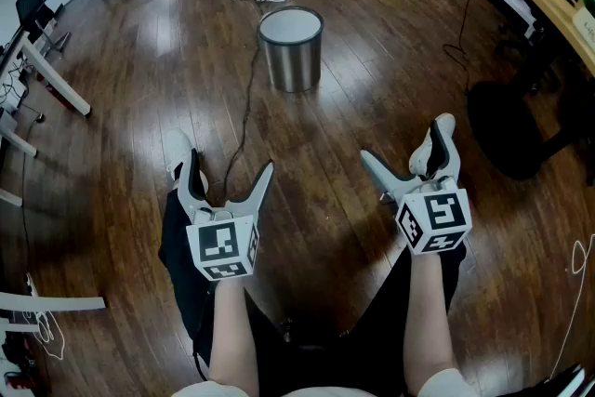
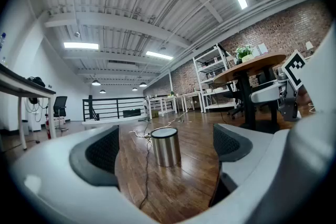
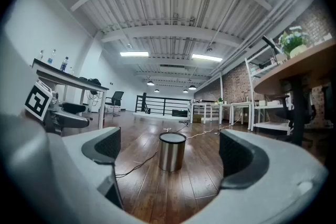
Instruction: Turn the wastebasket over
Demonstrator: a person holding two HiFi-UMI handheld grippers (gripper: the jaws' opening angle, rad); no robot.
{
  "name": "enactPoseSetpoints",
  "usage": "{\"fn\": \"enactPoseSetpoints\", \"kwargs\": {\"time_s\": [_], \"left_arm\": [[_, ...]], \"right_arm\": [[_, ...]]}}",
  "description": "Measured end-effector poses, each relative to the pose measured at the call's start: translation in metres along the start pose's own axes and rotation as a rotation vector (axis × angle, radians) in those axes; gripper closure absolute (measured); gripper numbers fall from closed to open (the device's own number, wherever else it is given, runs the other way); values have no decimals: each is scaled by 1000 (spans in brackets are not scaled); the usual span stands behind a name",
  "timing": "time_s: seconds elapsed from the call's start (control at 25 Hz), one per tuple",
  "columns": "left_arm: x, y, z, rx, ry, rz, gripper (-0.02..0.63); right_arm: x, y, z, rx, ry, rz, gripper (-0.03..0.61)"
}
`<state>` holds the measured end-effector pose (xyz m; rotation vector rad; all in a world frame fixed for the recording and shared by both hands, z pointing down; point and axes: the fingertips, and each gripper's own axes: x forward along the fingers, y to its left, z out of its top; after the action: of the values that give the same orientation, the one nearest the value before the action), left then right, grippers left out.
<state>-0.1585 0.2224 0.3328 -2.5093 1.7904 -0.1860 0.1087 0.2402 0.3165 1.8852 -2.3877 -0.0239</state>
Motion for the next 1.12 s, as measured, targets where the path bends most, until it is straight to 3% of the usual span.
{"fn": "enactPoseSetpoints", "kwargs": {"time_s": [0.32,0.72,1.12], "left_arm": [[105,25,14,-12,-5,-54,43],[228,64,0,-37,45,-109,47],[382,113,49,-53,-20,-118,75]], "right_arm": [[107,-3,13,2,9,51,8],[241,0,35,-56,34,111,8],[400,-46,76,-86,53,204,9]]}}
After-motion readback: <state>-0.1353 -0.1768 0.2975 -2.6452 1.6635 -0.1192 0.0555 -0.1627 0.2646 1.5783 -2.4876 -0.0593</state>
